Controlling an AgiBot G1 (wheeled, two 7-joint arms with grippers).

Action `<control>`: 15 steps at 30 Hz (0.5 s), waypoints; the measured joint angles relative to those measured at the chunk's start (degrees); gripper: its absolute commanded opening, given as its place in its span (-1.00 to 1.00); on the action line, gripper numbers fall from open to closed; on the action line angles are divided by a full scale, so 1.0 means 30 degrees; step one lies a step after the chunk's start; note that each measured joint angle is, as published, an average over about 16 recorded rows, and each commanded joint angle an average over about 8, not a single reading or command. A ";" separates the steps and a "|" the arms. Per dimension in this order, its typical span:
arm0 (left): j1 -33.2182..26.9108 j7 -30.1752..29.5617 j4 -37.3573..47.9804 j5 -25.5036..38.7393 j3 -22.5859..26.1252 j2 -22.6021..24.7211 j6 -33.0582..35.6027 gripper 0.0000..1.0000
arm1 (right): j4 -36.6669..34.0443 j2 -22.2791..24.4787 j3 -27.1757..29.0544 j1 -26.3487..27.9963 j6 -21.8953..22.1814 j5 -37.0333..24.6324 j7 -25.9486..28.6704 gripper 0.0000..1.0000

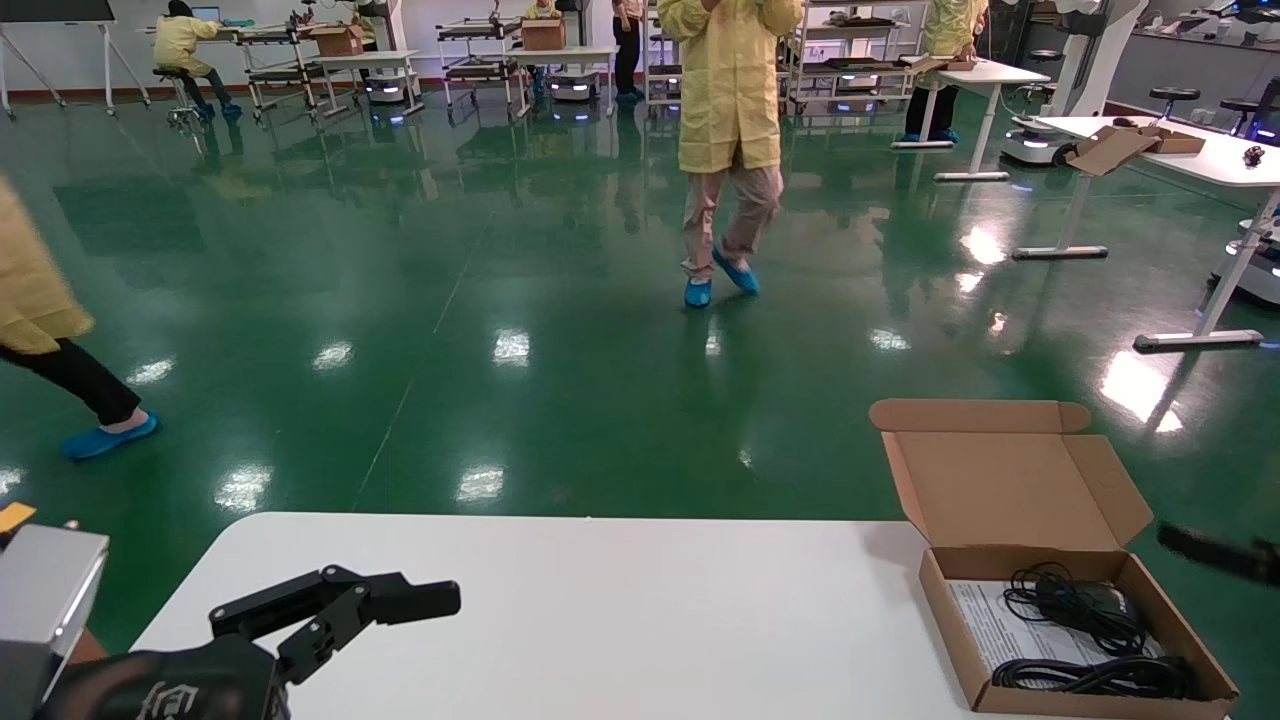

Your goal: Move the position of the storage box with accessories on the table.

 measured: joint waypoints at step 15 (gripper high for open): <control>0.0002 0.0000 0.0003 -0.0001 -0.0001 -0.0002 -0.0003 1.00 | 0.0300 0.0141 0.0376 0.0027 -0.0586 0.0380 0.0167 1.00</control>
